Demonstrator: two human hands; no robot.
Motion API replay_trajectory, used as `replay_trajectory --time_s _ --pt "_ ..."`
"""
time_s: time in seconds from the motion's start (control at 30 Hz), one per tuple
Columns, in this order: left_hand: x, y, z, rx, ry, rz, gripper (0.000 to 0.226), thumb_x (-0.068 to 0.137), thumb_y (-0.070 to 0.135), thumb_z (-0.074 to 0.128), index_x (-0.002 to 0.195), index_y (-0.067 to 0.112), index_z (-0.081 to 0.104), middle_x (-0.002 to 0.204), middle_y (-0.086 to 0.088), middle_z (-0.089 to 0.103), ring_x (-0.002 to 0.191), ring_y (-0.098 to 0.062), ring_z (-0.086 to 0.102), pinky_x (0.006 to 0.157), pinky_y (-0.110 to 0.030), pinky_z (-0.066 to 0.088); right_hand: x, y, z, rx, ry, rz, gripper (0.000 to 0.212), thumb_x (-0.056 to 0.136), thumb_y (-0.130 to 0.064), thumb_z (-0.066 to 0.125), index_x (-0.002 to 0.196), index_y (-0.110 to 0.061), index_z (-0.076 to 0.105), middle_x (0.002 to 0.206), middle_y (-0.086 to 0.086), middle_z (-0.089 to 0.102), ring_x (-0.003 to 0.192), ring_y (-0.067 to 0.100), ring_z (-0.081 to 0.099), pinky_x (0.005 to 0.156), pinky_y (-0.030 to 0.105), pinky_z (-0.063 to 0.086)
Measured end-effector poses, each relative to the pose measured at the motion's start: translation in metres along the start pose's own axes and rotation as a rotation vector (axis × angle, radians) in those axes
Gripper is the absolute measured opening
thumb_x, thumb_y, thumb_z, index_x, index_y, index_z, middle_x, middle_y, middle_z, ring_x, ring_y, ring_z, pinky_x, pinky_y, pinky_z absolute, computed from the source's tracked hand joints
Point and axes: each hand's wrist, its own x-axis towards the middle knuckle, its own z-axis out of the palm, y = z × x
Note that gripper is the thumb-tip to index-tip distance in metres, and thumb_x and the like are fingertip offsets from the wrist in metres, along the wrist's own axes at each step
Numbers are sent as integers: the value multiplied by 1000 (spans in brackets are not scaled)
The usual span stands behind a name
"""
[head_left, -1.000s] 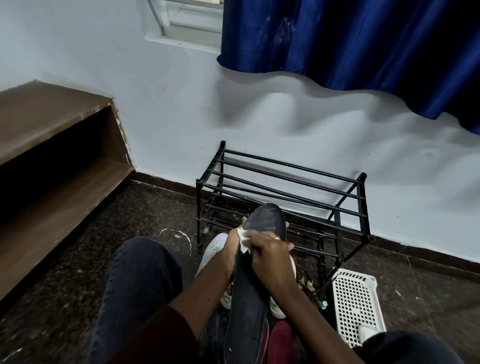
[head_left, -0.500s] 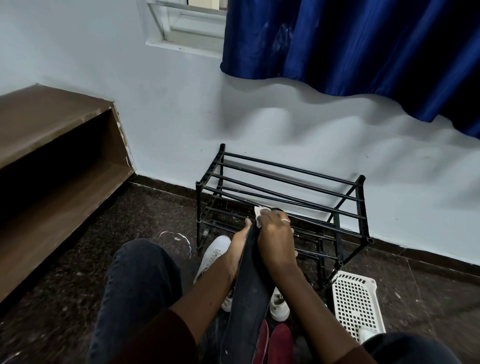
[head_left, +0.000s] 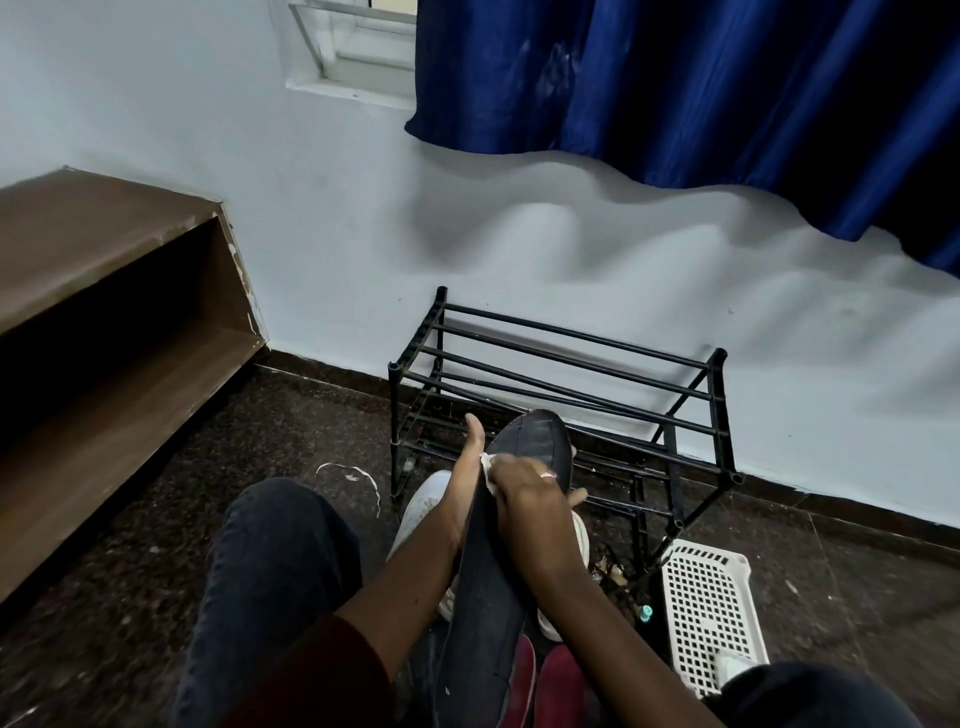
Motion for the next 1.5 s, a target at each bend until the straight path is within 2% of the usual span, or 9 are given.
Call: replay_trajectory --time_s 0.13,0.37,0.5,0.63,0.83,1.07,1.17,1.27,1.5 --pt "-8 0 12 16 -91 42 61 79 57 54 104 3 66 98 -16 69 92 -25 68 79 -33 56 28 16 -9 -170 92 30 16 63 5 72 72 -4 62 75 10 63 69 26 61 54 26 46" --pt "1 -1 7 38 37 93 68 80 59 35 115 5 58 102 -14 66 93 -24 65 86 -33 52 37 14 -11 -58 128 128 17 63 10 53 64 -7 55 63 10 56 62 27 53 50 25 27" --pt "4 3 0 33 11 96 78 79 73 33 91 2 62 78 -12 66 73 -20 67 71 -27 57 15 4 1 81 -3 74 21 68 10 50 75 -8 60 72 9 62 70 24 54 57 25 30" --pt "-3 -1 7 35 -100 89 64 64 67 66 81 6 58 73 -8 61 71 -17 63 70 -27 54 10 7 0 -16 5 32 18 68 2 55 80 -11 60 79 5 65 74 23 57 62 27 39" --pt "-4 -5 11 9 -17 59 67 94 56 28 97 6 74 98 -13 70 92 -21 68 79 -29 55 34 21 -15 -282 135 112 18 71 -8 47 78 -4 63 80 10 65 69 28 62 53 25 48" --pt "-1 1 13 -22 -3 55 75 93 60 24 85 4 74 82 -14 70 74 -23 70 63 -29 57 16 10 -9 -222 3 169 14 70 0 48 70 -9 59 75 7 67 46 25 60 36 22 38" --pt "-1 3 20 -62 -26 23 79 90 65 27 105 -2 64 95 -22 66 79 -33 69 64 -42 58 -3 -2 -8 -204 42 132 19 65 -2 43 66 -12 59 70 3 67 42 20 58 33 20 36" --pt "-2 1 22 -52 -28 -9 85 85 68 30 108 -5 67 104 -27 65 89 -39 68 73 -48 57 -16 -4 -7 -234 -2 117 26 69 -8 41 73 -11 66 81 3 70 51 19 64 35 23 44" --pt "-4 -7 20 -19 10 42 72 92 60 27 99 4 73 98 -14 70 90 -25 69 77 -31 56 19 20 -17 -299 -118 251 23 71 1 69 94 -1 67 105 16 67 73 33 68 50 37 53"
